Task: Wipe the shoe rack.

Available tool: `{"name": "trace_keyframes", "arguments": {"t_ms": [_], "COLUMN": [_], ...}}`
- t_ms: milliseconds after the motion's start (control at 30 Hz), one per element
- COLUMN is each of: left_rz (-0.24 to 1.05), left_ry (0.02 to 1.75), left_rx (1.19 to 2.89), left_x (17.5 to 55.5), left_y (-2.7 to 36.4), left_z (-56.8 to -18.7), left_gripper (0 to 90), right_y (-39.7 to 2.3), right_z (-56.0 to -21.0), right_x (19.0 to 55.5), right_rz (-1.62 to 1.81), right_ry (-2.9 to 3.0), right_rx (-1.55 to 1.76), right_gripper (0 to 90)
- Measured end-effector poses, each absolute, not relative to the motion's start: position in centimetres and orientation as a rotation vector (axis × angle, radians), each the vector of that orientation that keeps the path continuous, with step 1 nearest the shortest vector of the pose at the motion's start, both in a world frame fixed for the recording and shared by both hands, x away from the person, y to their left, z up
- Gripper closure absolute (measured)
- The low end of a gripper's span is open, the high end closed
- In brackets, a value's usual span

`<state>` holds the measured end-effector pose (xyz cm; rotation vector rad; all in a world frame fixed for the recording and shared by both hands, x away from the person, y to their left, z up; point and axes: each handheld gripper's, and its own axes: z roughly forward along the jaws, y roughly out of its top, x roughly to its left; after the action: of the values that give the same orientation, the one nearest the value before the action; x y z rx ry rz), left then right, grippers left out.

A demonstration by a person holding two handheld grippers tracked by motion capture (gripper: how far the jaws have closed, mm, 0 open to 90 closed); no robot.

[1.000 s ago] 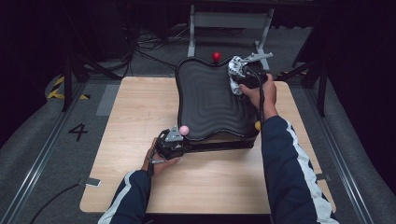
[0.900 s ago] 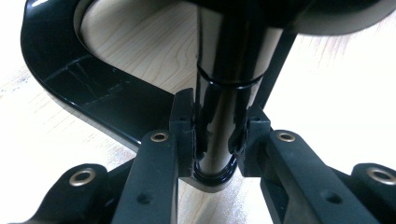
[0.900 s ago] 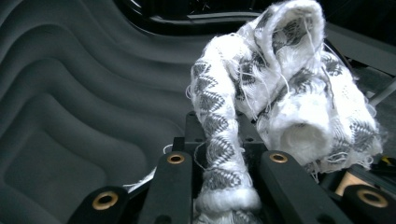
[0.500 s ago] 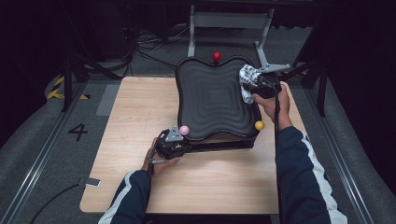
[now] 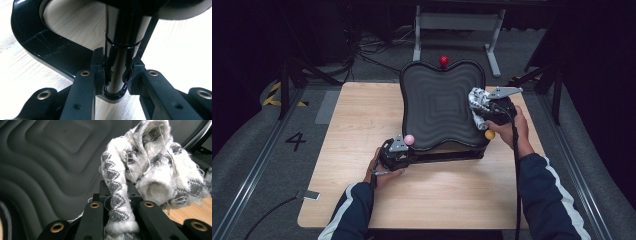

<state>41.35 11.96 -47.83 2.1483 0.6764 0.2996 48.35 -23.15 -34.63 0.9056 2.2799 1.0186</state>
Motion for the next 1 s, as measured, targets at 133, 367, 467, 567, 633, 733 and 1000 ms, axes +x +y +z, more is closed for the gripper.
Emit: {"name": "trace_keyframes", "arguments": {"t_ms": [133,367,467,567,633,733,1000], "left_rz": [0.296,0.290,0.292,0.289,0.284,0.283,0.284], "left_ry": [0.672,0.669,0.664,0.665,0.666,0.666,0.665], "left_rx": [2.145,2.142,2.144,2.143,2.144,2.143,2.148], "left_x": [41.4,41.4,41.4,41.4,41.4,41.4,41.5], "left_y": [11.9,11.8,11.9,11.9,11.9,11.9,11.9], "left_z": [-47.9,-47.9,-47.9,-47.9,-47.9,-47.9,-47.8], "left_gripper": [73.3,73.4,73.4,73.4,73.4,73.4,73.4], "right_y": [-22.6,-18.6,-16.6,-14.5,-13.1,-11.0,-6.9], "right_z": [-34.6,-34.4,-34.3,-34.2,-34.2,-34.1,-34.5], "right_x": [48.0,48.5,48.5,48.4,48.3,48.1,47.4], "right_rz": [0.974,0.930,0.950,0.962,0.960,0.966,1.044], "right_ry": [2.282,2.341,2.359,2.380,2.394,2.411,2.453], "right_rx": [0.898,0.816,0.787,0.735,0.697,0.651,0.593], "right_gripper": [80.2,79.6,79.5,79.4,79.5,79.4,79.2]}}
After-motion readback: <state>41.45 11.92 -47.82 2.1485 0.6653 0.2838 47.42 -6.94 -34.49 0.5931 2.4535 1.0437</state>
